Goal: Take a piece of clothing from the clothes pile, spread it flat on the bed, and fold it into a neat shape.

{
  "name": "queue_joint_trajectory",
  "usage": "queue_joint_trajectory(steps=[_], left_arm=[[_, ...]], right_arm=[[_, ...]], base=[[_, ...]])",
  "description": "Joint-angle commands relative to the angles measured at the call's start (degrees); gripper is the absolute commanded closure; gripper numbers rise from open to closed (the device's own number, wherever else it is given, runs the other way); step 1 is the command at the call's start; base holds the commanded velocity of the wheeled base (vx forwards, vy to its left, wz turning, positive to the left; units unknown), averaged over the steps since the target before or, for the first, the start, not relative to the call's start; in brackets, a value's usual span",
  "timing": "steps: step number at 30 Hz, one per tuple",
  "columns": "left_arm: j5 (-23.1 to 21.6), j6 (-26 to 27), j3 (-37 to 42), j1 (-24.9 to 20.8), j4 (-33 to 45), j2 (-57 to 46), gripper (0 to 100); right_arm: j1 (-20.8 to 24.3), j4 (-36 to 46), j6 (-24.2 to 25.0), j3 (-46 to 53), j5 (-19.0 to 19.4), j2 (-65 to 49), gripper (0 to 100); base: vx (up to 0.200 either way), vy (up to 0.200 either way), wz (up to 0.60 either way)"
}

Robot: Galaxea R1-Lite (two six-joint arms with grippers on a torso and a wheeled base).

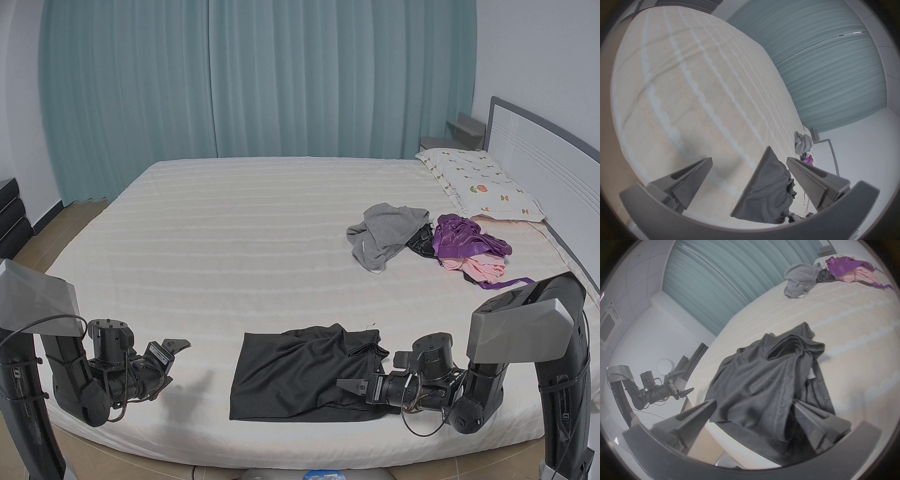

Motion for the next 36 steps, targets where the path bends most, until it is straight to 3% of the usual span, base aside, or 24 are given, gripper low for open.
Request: queue_joint_trajectory(steps=[1, 3, 10, 22, 24, 36], left_arm=[[0.0, 0.0, -0.1, 0.0, 0.0, 0.1, 0], [0.0, 0.0, -0.1, 0.0, 0.0, 0.2, 0], [0.0, 0.0, -0.1, 0.0, 0.0, 0.2, 0], [0.0, 0.0, -0.2, 0.0, 0.0, 0.2, 0], [0.0, 0.0, -0.3, 0.0, 0.0, 0.2, 0], [0.0, 0.0, -0.3, 0.0, 0.0, 0.5, 0]], right_arm=[[-0.2, 2.4, -0.8, -0.2, -1.8, -0.7, 100], [-0.2, 4.2, -2.3, 0.1, -3.9, -1.7, 100], [-0.4, 4.7, -2.8, 1.0, -4.5, -3.4, 100], [-2.8, 7.5, -4.6, 7.6, -2.6, -9.8, 100], [-3.5, 7.5, -8.0, 9.9, -0.9, -9.3, 100], [-4.5, 9.7, -11.8, 11.5, -0.8, -9.8, 100]], base=[[0.0, 0.0, 0.0], [0.0, 0.0, 0.0], [0.0, 0.0, 0.0], [0.0, 0.0, 0.0], [0.0, 0.0, 0.0], [0.0, 0.0, 0.0]])
